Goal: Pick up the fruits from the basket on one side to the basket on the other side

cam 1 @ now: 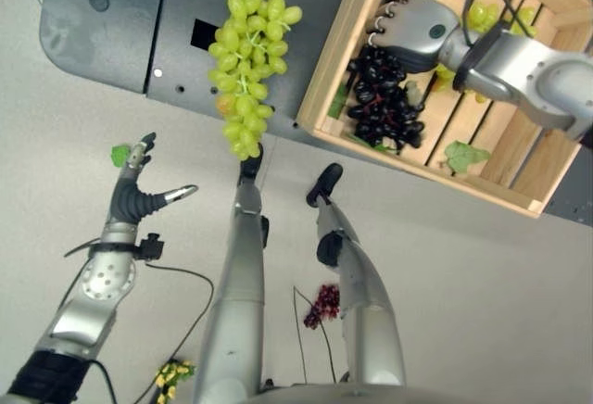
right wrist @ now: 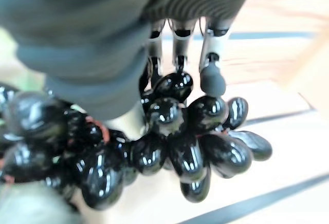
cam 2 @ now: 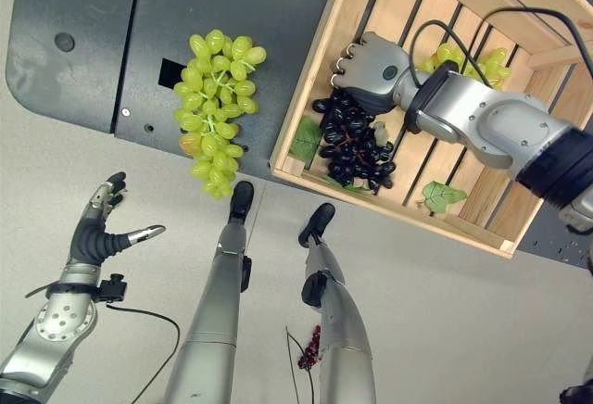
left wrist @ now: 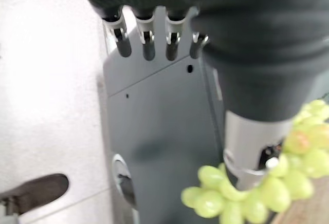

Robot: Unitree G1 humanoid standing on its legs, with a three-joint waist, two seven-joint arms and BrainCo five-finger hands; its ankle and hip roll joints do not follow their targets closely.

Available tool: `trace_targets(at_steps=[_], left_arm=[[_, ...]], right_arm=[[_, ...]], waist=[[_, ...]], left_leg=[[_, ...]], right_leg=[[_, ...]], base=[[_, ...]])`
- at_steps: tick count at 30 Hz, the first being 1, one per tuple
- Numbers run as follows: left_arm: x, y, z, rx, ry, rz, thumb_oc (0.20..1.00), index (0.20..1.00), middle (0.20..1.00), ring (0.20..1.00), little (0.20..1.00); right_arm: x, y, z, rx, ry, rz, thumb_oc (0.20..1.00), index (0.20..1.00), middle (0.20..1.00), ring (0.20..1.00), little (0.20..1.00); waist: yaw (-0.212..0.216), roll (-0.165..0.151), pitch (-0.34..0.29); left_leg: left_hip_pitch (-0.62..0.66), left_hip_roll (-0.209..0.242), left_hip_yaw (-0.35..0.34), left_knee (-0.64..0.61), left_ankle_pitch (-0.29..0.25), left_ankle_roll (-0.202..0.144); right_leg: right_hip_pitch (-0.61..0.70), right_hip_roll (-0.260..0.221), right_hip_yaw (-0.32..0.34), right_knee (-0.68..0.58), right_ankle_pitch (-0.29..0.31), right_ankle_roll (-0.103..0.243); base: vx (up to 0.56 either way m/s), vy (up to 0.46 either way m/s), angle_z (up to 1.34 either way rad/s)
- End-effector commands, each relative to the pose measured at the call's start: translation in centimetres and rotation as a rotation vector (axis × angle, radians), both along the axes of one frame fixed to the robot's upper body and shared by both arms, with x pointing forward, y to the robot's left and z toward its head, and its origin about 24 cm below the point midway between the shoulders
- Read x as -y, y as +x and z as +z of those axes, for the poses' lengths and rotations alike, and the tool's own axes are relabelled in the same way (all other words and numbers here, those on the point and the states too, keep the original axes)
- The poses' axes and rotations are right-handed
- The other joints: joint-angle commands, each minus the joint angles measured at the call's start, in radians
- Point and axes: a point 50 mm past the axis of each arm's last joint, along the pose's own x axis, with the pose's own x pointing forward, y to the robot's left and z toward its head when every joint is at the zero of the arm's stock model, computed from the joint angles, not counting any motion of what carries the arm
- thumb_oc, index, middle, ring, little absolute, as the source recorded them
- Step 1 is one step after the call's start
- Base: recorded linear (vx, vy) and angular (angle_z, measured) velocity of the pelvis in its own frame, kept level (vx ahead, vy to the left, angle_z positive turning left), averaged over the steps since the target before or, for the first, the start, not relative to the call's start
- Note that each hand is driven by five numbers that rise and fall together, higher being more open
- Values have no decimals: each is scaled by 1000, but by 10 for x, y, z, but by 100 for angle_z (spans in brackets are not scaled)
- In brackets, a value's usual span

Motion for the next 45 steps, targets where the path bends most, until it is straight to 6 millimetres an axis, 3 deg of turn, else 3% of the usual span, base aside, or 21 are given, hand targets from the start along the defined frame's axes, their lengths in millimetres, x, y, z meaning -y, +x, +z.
trace_targets(at_steps=[1, 3, 4, 11, 12, 14, 17, 21, 25, 36, 45], left_arm=[[7, -6, 21, 152, -116, -29, 1000, 1000, 1000, 1000, 1000], [6, -7, 21, 150, -131, -32, 1000, 1000, 1000, 1000, 1000], [4, -9, 22, 147, -134, -41, 1000, 1000, 1000, 1000, 1000], [0, -15, 13, 97, -180, -40, 1000, 1000, 1000, 1000, 1000], [-1, -16, 9, 84, -197, -35, 1000, 1000, 1000, 1000, 1000], [-2, -17, 7, 71, -201, -38, 1000, 1000, 1000, 1000, 1000], [-1, -19, -1, 28, -233, -55, 1000, 1000, 1000, 1000, 1000], [-2, -20, -7, -6, -241, -63, 1000, 1000, 1000, 1000, 1000], [-2, -20, -15, -46, -261, -64, 1000, 1000, 1000, 1000, 1000], [-4, -23, -32, -109, -296, -49, 1000, 1000, 1000, 1000, 1000], [-3, -25, -45, -137, -334, -37, 1000, 1000, 1000, 1000, 1000]], right_arm=[[22, -5, 10, -94, 346, 46, 200, 200, 200, 200, 200], [30, -4, -4, -170, 440, 51, 200, 200, 200, 200, 200], [41, -5, -17, -266, 590, 60, 200, 200, 200, 200, 200], [66, -8, -55, -419, 961, 86, 200, 200, 200, 200, 200], [71, -9, -66, -474, 1093, 108, 200, 200, 200, 200, 200], [74, -10, -74, -507, 1152, 113, 200, 200, 200, 200, 200], [86, -17, -98, -612, 1415, 168, 200, 200, 200, 200, 200], [93, -23, -114, -651, 1539, 181, 200, 200, 200, 200, 200], [99, -34, -143, -732, 1756, 216, 200, 200, 200, 200, 200], [93, -53, -194, -835, 2038, 233, 200, 200, 200, 200, 200], [87, -57, -206, -870, 2105, 254, 200, 200, 200, 200, 200]], waist=[[9, 43, 51], [14, 44, 51], [17, 49, 51], [33, 63, 51], [34, 67, 51], [40, 68, 51], [51, 78, 51], [62, 87, 51], [76, 100, 51], [87, 139, 51], [90, 182, 44]], left_leg=[[94, -27, 10, -20, -55, 9], [117, -26, 15, -27, -55, 9], [134, -25, 19, -33, -54, 8], [209, -29, 35, -76, -43, 8], [240, -28, 39, -89, -39, 7], [260, -29, 39, -101, -34, 7], [337, -32, 39, -153, -15, 1], [393, -35, 34, -185, -5, 0], [474, -35, 27, -235, 18, -8], [602, -56, 34, -263, 40, -3], [704, -59, 36, -285, 38, -4]], right_leg=[[75, -119, 3, 56, 27, 171], [97, -119, 2, 48, 31, 172], [114, -121, -1, 41, 34, 174], [180, -124, -14, 18, 40, 178], [204, -127, -20, 15, 42, 181], [220, -126, -23, 10, 43, 182], [289, -126, -38, -8, 44, 188], [340, -129, -54, -20, 45, 193], [425, -127, -81, -49, 43, 197], [558, -142, -108, -88, 61, 188], [649, -143, -117, -96, 48, 187]], base=[[-16, 16, 5], [-4, 7, 2], [-5, 1, -7], [1, 2, -4], [0, 0, 0], [0, 0, 0], [22, -13, -1], [20, -12, 2], [20, -21, 4], [-6, 4, 4], [3, -1, 1]])
